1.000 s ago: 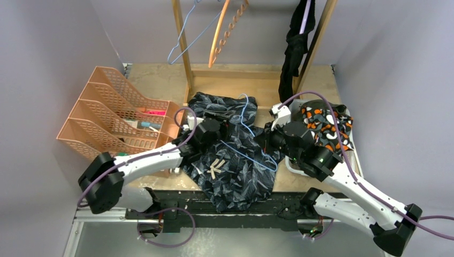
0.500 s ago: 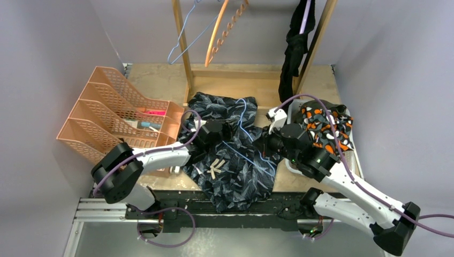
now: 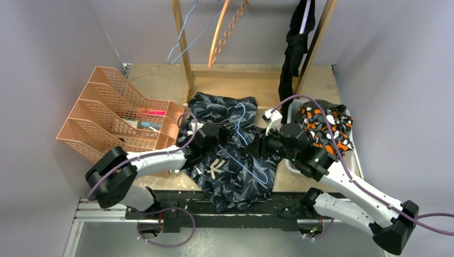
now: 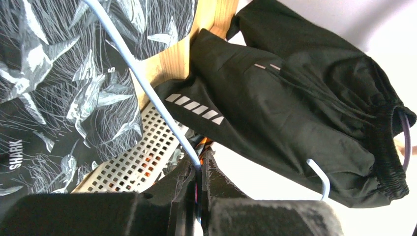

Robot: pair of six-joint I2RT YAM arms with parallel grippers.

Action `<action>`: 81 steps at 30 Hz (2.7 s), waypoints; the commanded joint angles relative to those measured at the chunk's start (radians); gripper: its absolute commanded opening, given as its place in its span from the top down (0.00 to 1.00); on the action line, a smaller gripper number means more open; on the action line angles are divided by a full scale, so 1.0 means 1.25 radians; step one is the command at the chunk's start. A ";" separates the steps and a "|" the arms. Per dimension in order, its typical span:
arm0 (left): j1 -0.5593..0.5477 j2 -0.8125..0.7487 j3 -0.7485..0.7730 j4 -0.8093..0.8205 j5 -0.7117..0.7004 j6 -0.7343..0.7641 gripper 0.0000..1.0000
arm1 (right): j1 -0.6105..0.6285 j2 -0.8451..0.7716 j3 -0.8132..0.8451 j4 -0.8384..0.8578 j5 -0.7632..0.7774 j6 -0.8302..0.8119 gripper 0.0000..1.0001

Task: Remove the shorts from the hanger
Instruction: Place the hanger on the clothes rod.

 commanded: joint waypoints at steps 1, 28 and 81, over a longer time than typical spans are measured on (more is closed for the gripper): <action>0.001 -0.087 -0.009 -0.022 -0.071 0.029 1.00 | -0.001 -0.023 -0.001 0.019 -0.081 0.025 0.51; 0.059 -0.199 -0.024 -0.091 -0.116 0.073 1.00 | 0.001 0.056 -0.032 -0.105 -0.259 0.023 0.42; 0.179 -0.470 0.108 -0.564 -0.204 0.445 0.24 | 0.007 0.250 0.603 -0.506 0.446 0.109 1.00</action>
